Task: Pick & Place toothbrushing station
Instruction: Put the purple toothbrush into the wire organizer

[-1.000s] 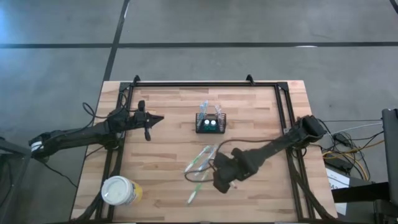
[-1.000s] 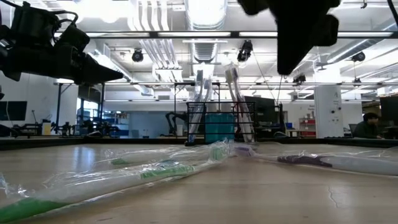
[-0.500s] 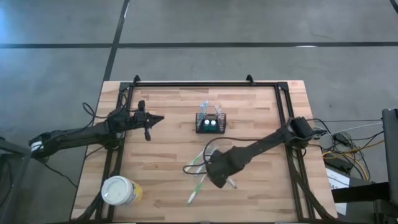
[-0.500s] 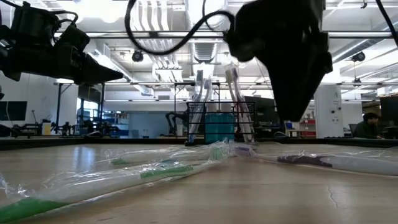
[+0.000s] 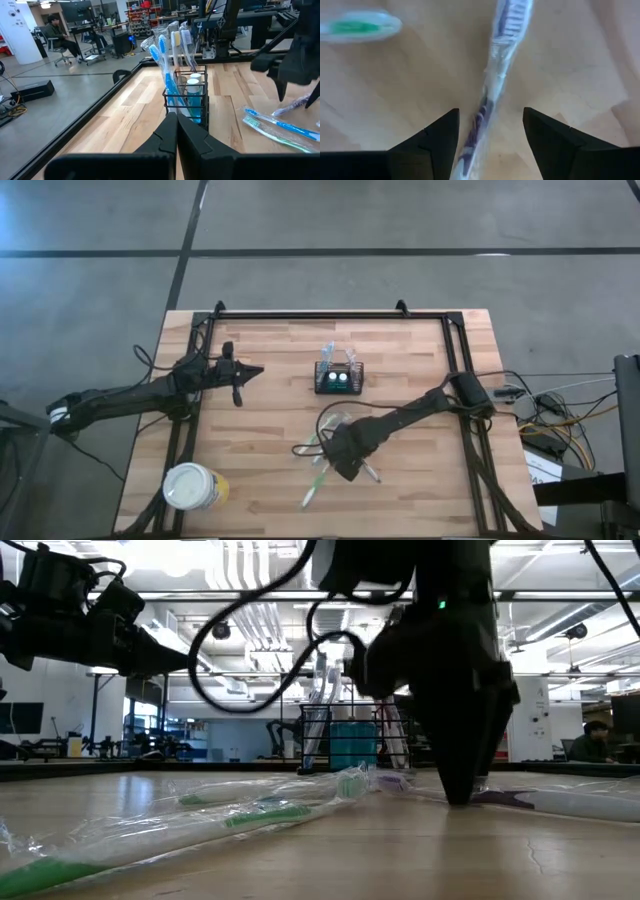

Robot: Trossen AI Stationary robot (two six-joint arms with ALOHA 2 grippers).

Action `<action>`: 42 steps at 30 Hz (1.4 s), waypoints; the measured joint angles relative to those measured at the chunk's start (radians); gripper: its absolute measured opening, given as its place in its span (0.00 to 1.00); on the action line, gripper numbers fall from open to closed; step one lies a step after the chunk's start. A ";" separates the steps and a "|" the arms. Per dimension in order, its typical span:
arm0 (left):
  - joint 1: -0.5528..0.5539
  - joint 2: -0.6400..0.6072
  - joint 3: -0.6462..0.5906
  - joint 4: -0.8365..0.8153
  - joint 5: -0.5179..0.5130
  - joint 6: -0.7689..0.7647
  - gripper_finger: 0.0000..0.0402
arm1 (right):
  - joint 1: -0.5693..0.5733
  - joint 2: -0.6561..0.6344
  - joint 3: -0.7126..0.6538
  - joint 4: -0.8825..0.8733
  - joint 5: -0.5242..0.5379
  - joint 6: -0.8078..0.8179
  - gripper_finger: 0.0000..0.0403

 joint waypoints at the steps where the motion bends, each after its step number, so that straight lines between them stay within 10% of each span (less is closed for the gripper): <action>1: 0.000 0.000 0.000 0.000 0.000 0.000 0.02 | -0.003 0.012 0.001 0.004 -0.010 -0.006 0.53; 8: 0.000 0.000 0.000 -0.003 0.000 0.000 0.02 | -0.011 0.054 0.005 0.007 -0.071 -0.112 0.42; 17: 0.000 0.000 0.000 -0.003 0.000 0.000 0.02 | -0.010 0.034 0.001 0.011 -0.061 -0.165 0.06; 25: 0.001 0.000 0.000 -0.003 0.000 0.000 0.02 | -0.005 -0.035 -0.009 -0.010 0.093 -0.214 0.05; 32: 0.001 0.000 0.000 -0.003 0.000 0.000 0.02 | 0.016 -0.240 -0.053 0.074 0.267 -0.322 0.05; 42: 0.001 0.001 0.000 -0.003 0.000 0.001 0.02 | 0.004 -0.719 -0.389 0.655 0.336 -0.815 0.05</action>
